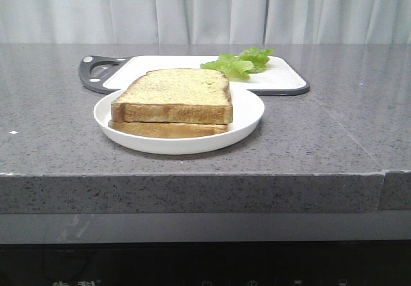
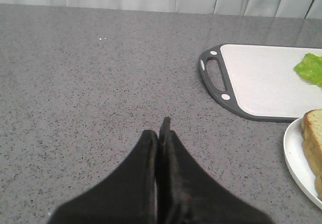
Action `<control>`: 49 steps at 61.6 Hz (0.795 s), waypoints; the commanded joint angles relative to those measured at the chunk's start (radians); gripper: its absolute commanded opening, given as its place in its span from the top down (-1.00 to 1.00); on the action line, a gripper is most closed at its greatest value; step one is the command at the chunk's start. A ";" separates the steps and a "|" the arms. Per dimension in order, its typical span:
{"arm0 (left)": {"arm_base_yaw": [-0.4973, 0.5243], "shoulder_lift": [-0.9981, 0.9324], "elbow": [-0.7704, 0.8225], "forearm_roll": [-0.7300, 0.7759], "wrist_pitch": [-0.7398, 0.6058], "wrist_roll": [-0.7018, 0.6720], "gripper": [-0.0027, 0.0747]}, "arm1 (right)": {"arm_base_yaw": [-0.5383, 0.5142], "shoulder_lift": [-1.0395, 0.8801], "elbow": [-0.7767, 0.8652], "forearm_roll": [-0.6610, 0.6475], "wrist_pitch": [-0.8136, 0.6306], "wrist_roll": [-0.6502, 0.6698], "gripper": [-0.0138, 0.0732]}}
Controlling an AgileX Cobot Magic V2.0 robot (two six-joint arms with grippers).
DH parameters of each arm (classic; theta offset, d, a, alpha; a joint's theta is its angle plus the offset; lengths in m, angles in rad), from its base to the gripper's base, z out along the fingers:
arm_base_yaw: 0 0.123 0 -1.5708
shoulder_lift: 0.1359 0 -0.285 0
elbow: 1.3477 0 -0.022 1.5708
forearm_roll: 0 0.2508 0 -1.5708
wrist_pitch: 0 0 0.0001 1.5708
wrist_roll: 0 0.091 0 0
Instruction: Left arm grabs bread, right arm adds lettuce
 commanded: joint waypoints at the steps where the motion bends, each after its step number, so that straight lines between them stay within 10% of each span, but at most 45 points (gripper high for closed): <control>1: 0.001 0.027 -0.027 -0.012 -0.073 -0.001 0.94 | -0.008 0.015 -0.034 -0.008 -0.066 -0.006 0.80; 19: -0.001 0.114 -0.039 -0.066 -0.041 0.001 -0.42 | -0.008 0.015 -0.034 -0.008 -0.065 -0.006 -0.35; 49: -0.276 0.597 -0.326 -0.370 0.190 0.181 -0.21 | -0.008 0.015 -0.034 -0.007 -0.069 -0.006 -0.39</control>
